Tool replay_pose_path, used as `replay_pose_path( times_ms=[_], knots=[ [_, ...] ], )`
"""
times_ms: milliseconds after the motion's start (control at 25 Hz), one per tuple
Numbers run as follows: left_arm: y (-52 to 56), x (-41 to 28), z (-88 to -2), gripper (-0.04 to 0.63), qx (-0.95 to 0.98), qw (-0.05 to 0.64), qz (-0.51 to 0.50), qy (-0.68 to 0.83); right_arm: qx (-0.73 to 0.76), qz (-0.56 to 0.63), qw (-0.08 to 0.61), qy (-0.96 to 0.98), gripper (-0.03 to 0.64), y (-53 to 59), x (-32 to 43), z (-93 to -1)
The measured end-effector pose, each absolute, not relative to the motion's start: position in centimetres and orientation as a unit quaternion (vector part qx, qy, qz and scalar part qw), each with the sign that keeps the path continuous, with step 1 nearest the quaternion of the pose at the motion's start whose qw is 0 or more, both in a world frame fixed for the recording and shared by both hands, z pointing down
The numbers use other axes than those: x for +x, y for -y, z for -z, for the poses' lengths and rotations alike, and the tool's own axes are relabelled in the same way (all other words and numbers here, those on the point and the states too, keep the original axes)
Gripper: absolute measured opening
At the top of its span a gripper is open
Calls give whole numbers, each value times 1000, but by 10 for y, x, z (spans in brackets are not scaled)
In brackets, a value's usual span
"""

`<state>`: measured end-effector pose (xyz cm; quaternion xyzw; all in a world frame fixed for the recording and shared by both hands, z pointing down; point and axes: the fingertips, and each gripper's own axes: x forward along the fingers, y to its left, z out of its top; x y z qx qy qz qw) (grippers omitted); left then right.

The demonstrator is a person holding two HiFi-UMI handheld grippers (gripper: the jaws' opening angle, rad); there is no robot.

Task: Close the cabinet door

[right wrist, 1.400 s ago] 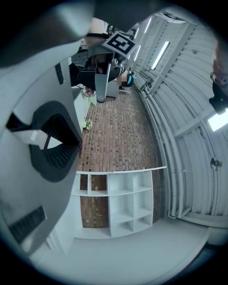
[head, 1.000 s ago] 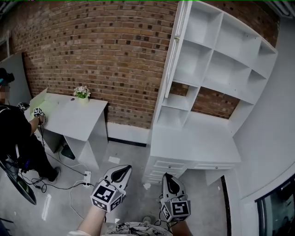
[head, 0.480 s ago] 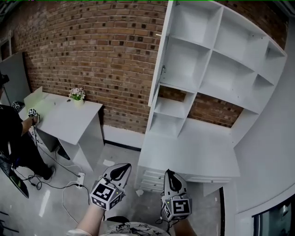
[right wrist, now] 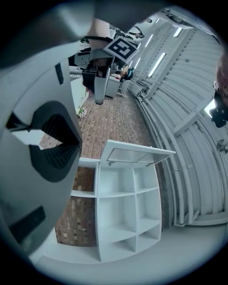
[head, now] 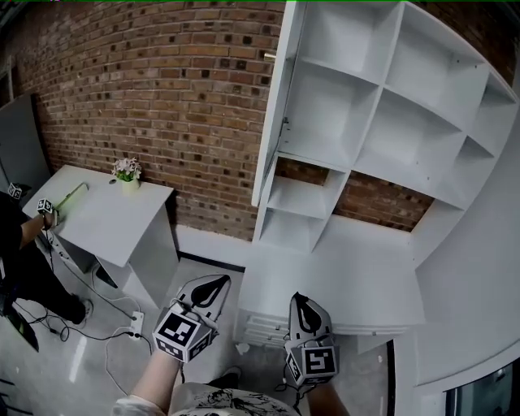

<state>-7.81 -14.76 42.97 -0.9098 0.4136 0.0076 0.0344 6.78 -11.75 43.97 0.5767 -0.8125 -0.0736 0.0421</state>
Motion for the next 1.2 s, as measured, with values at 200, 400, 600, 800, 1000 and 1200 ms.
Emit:
replay_pose_path(
  times_ms=[200,400,600,800,1000,1200],
  knots=[
    [209,-73,-394,9,-916,59,-33,-395,575,78,30,814,2,170,64,-426],
    [257,-71,-325,9,-921,103,-74,-369,573,86,30,815,2,211,57,-411],
    [287,-72,-258,9,-918,157,-102,-350,575,87,25,813,2,238,57,-403],
    [319,-78,-195,9,-915,148,-152,-343,579,92,33,810,2,253,58,-395],
    [327,-68,-148,43,-925,173,-153,-300,586,91,39,804,2,259,65,-392],
    [325,-65,-105,62,-924,201,-172,-276,591,86,47,801,2,265,71,-399]
  ],
)
